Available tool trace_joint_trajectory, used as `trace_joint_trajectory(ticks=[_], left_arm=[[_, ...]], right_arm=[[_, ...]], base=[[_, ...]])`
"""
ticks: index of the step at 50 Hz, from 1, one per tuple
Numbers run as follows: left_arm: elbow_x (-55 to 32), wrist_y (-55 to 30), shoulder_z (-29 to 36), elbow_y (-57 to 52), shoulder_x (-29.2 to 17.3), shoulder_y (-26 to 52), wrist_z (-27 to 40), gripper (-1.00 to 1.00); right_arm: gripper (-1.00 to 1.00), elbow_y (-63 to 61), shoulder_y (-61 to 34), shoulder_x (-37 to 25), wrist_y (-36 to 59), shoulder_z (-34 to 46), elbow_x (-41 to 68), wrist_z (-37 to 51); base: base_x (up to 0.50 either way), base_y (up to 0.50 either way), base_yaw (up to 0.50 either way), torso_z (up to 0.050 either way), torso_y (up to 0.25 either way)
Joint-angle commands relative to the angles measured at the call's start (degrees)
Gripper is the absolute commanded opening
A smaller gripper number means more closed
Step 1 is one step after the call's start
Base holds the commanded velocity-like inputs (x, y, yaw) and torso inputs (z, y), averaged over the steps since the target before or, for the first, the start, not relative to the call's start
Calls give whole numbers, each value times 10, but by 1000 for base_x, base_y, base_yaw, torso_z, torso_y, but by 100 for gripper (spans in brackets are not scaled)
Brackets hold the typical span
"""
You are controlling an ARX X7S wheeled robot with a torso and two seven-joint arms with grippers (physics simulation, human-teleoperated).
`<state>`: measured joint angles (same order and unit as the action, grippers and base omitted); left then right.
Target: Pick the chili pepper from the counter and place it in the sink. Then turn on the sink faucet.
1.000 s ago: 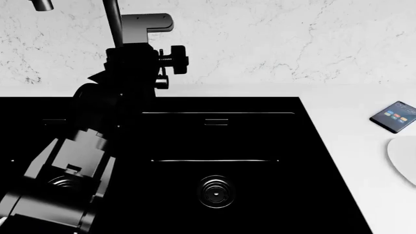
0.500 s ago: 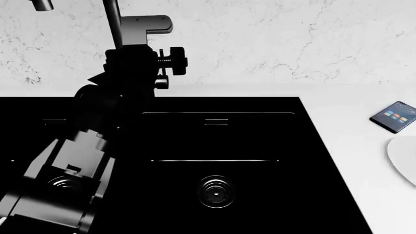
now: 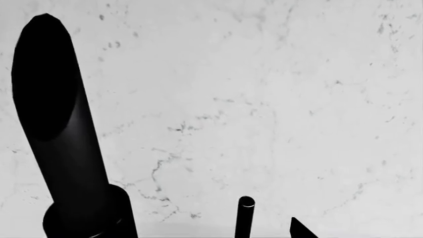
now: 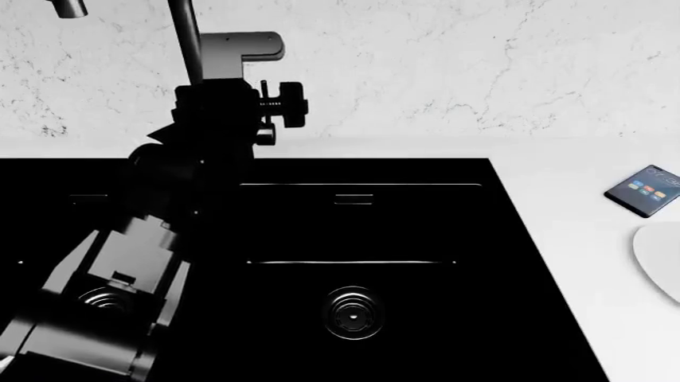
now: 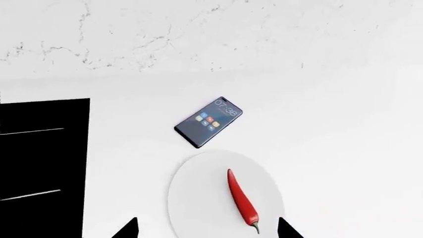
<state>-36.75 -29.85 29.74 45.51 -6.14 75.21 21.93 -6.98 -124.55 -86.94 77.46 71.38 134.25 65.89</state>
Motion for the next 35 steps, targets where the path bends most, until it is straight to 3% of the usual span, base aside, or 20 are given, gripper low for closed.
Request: trace_joint_trajectory(ticks=[1,15,35], left_arm=[[-1,-6,-12,-9,12,-1,-14,100],[-1,3,-6,7,15,2,-18,100],[-6,6,2,-1,12,-9,-14,100]], right_arm=[[100,19,23,26,-23,-15,-87,-75],[100,35,40,24,-41,-23,-180,-140],[100,46,118,13,-150,14,-272,-220]], base=[[0,0,0,0,0],[0,0,0,0,0],[0,0,0,0,0]])
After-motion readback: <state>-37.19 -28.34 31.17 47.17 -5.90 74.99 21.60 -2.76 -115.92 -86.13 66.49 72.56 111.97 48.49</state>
